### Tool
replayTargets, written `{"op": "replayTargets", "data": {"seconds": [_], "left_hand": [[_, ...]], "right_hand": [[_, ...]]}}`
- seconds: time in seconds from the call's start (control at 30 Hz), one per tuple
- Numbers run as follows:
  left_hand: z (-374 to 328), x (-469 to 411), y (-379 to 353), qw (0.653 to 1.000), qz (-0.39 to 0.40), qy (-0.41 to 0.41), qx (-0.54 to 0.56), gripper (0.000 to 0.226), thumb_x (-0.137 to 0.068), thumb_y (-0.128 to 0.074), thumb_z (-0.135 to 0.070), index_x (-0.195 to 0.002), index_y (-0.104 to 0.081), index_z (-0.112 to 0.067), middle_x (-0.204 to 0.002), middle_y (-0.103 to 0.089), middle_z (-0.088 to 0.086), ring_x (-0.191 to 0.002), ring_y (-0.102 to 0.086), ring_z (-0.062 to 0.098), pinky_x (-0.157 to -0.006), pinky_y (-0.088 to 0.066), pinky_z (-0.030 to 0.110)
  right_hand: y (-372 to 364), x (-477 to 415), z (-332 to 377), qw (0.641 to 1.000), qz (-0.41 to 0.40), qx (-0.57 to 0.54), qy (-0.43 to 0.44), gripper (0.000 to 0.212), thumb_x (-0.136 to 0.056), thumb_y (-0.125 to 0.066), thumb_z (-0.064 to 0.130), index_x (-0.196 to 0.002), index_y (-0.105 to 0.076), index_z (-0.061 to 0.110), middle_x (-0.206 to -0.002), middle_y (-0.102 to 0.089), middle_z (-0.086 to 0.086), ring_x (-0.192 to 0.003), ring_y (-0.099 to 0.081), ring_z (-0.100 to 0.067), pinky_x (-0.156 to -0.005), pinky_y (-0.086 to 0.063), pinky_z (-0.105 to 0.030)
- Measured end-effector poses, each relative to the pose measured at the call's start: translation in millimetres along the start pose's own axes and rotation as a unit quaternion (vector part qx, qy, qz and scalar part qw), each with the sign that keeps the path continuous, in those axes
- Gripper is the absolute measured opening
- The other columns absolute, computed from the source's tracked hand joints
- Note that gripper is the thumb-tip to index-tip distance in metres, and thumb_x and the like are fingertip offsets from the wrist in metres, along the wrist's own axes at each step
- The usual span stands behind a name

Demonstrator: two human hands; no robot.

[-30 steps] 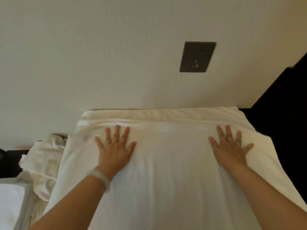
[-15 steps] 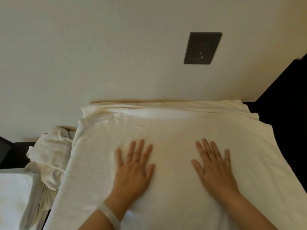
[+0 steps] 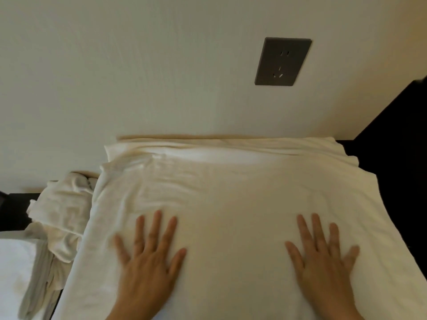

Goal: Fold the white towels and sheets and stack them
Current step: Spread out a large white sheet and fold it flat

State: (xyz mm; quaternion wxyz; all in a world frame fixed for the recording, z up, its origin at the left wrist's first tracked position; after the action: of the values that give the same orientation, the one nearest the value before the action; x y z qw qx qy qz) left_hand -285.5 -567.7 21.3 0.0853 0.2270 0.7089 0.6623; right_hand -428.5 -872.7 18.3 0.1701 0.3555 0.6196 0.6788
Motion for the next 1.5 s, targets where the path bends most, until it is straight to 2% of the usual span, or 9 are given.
{"op": "replayTargets", "data": {"seconds": [0.27,0.5,0.63,0.7,0.9,1.03,1.1,1.37,1.5], "left_hand": [[-3,-92,2,0.999,-0.023,0.045,-0.004,0.069,-0.087,0.005,-0.07,-0.15,0.017,-0.046,-0.163,0.018,-0.009,-0.15,0.017,0.025,-0.114,0.004,0.067],[-27,-132,25,0.998,-0.028,0.046,0.022,0.066,-0.099,-0.014,-0.059,-0.157,0.003,-0.033,-0.165,0.011,-0.002,-0.151,0.01,0.029,-0.116,0.001,0.066],[-81,-63,5,0.99,-0.078,-0.118,0.013,0.063,-0.097,-0.023,-0.058,-0.153,-0.033,-0.029,-0.161,-0.024,0.003,-0.149,-0.022,0.029,-0.115,-0.017,0.065],[-79,-42,-5,0.99,-0.048,-0.135,0.005,0.064,-0.096,-0.02,-0.058,-0.154,-0.029,-0.031,-0.162,-0.02,0.0,-0.15,-0.019,0.026,-0.115,-0.017,0.063],[-7,-44,8,0.998,-0.034,0.048,0.003,0.079,-0.083,0.016,-0.057,-0.156,0.006,-0.03,-0.165,0.008,-0.001,-0.152,0.009,0.021,-0.121,0.004,0.052],[-68,-10,4,0.996,-0.058,-0.064,0.023,0.066,-0.094,-0.022,-0.044,-0.147,-0.044,-0.012,-0.154,-0.037,0.011,-0.142,-0.035,0.033,-0.114,-0.026,0.059],[-90,12,-6,0.988,-0.061,-0.142,0.027,0.056,-0.095,-0.033,-0.039,-0.144,-0.049,-0.016,-0.153,-0.04,0.008,-0.141,-0.038,0.03,-0.11,-0.026,0.056],[20,35,-9,0.997,-0.061,0.04,0.037,0.066,-0.094,-0.003,-0.051,-0.156,-0.006,-0.027,-0.164,-0.001,-0.003,-0.151,0.003,0.018,-0.122,0.003,0.046],[4,46,-15,0.998,-0.035,0.032,0.035,0.068,-0.091,0.007,-0.047,-0.155,0.011,-0.023,-0.162,0.016,-0.001,-0.149,0.019,0.019,-0.12,0.012,0.046]], "right_hand": [[21,-98,26,0.998,-0.049,-0.022,0.044,0.071,-0.089,0.001,0.069,-0.154,0.009,0.043,-0.165,0.01,0.01,-0.151,0.012,-0.025,-0.115,0.007,-0.065],[43,-122,54,0.998,-0.033,-0.055,0.025,0.067,-0.099,-0.013,0.061,-0.157,0.006,0.033,-0.166,0.011,0.003,-0.151,0.014,-0.029,-0.115,0.007,-0.066],[16,-51,87,0.976,-0.101,-0.047,0.19,0.067,-0.099,-0.025,0.058,-0.158,-0.01,0.029,-0.166,-0.003,0.003,-0.153,0.001,-0.022,-0.117,0.009,-0.056],[4,-30,81,0.966,-0.089,-0.017,0.243,0.067,-0.098,-0.016,0.057,-0.158,-0.013,0.028,-0.165,-0.007,0.002,-0.153,-0.004,-0.019,-0.121,0.004,-0.049],[26,-57,12,0.998,-0.062,-0.011,0.007,0.068,-0.102,-0.016,0.053,-0.159,-0.002,0.019,-0.166,0.001,-0.004,-0.153,0.004,-0.022,-0.121,0.001,-0.051],[19,-2,83,0.978,-0.145,-0.075,0.128,0.058,-0.098,-0.043,0.036,-0.144,-0.046,-0.001,-0.151,-0.041,-0.02,-0.143,-0.036,-0.035,-0.119,-0.014,-0.056],[3,36,111,0.967,-0.117,-0.079,0.213,0.059,-0.092,-0.036,0.036,-0.138,-0.055,0.003,-0.146,-0.049,-0.017,-0.136,-0.047,-0.033,-0.114,-0.022,-0.053],[0,30,79,0.99,-0.072,-0.001,0.121,0.069,-0.1,-0.01,0.05,-0.158,-0.013,0.013,-0.165,-0.008,-0.007,-0.153,-0.006,-0.023,-0.123,-0.003,-0.049],[7,75,140,0.968,-0.118,-0.084,0.206,0.07,-0.093,-0.025,0.042,-0.146,-0.041,-0.002,-0.154,-0.037,-0.02,-0.145,-0.032,-0.034,-0.119,-0.012,-0.05]]}}
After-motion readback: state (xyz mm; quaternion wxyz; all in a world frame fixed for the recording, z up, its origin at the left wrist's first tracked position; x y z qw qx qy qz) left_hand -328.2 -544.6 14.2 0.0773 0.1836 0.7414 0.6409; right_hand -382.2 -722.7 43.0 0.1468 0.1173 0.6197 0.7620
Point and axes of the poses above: each hand's wrist, its own x-axis away from the middle knuckle, its own y-axis out of the back of the hand, z = x × y, the point moved 1 cm from there along -x, towards the middle knuckle
